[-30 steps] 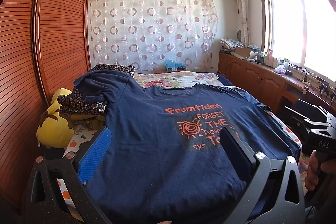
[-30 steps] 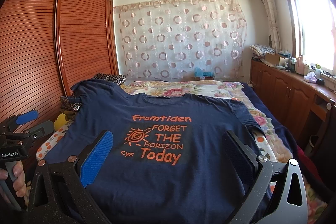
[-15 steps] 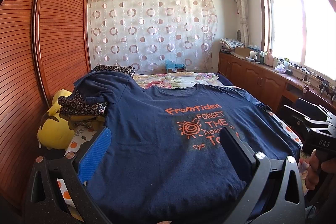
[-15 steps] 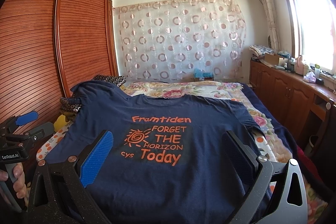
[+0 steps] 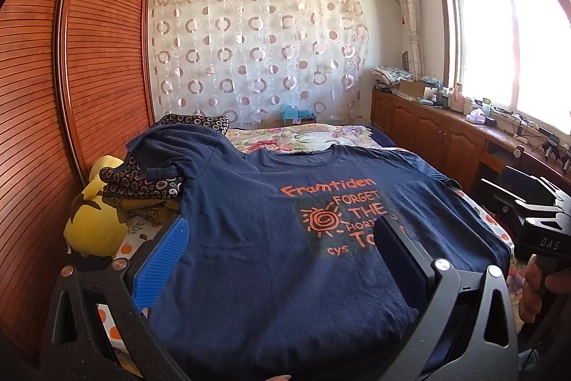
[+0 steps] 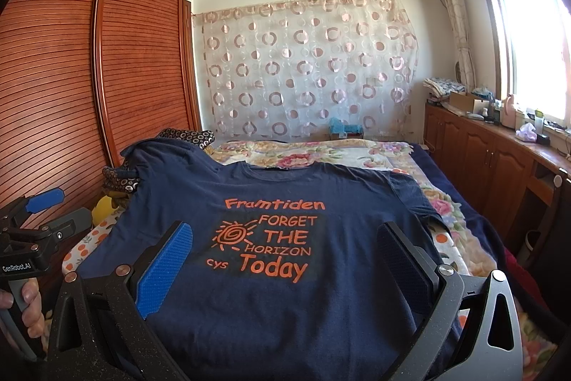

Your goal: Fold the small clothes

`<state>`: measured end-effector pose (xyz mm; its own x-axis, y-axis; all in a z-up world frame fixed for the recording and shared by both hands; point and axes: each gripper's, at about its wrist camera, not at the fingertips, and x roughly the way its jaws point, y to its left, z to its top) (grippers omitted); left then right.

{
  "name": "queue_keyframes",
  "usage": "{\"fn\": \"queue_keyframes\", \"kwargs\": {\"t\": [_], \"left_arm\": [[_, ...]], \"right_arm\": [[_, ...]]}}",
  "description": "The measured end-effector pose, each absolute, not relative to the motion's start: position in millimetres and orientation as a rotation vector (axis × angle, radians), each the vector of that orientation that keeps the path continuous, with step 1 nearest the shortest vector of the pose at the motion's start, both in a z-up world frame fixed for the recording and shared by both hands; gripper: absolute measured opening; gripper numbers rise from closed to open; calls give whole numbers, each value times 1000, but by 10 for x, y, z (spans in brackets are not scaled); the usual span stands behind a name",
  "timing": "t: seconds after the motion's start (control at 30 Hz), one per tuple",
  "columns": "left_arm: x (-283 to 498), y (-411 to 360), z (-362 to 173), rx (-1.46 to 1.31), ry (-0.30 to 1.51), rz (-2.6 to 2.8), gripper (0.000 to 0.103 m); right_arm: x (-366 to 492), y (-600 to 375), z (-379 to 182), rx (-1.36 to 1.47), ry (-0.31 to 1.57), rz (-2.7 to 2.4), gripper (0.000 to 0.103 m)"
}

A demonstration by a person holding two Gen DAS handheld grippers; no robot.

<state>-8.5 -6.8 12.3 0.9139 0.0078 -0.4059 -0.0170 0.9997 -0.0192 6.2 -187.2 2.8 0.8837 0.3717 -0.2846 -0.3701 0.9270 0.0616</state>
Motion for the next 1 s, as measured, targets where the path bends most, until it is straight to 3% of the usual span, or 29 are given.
{"fn": "queue_keyframes", "kwargs": {"t": [1.0], "left_arm": [[-99,-89,127,-16,412,14,103]], "right_arm": [[62,-1859,24,6,288,389,103]]}}
